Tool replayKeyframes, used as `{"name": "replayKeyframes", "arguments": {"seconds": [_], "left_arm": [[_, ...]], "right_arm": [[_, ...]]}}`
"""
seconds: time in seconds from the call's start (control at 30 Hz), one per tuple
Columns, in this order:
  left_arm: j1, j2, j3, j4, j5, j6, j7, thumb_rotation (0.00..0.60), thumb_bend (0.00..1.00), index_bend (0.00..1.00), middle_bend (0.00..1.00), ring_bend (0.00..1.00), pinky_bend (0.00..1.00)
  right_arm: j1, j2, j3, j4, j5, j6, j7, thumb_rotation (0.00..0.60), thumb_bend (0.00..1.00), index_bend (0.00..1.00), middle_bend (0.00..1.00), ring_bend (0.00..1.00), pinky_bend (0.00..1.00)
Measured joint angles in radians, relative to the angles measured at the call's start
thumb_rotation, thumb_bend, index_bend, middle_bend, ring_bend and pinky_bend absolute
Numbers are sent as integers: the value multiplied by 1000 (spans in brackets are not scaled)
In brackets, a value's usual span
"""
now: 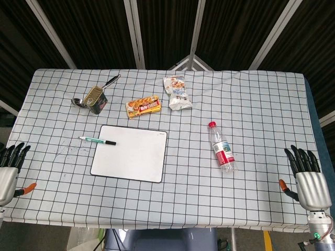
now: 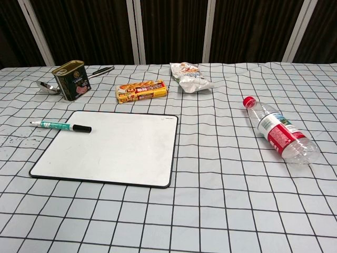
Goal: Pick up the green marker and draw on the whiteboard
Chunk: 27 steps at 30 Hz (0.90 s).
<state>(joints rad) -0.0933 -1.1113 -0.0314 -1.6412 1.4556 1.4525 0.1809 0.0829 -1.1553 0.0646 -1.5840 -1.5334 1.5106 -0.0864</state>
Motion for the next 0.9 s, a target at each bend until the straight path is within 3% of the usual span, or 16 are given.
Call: {"name": "replayKeyframes", "arguments": {"seconds": [0.73, 0.9], "left_arm": [[-9, 9, -3, -18, -22, -28, 1, 600, 8, 2, 0, 0, 0], [-22, 9, -12, -26, -35, -46, 4, 600, 35, 77, 0, 0, 1]], "right_arm": [[-4, 7, -6, -11, -3, -2, -1, 600, 313, 0, 0, 0, 0], [-2, 6, -6, -12, -1, -6, 0, 600, 312, 0, 0, 0, 0]]}}
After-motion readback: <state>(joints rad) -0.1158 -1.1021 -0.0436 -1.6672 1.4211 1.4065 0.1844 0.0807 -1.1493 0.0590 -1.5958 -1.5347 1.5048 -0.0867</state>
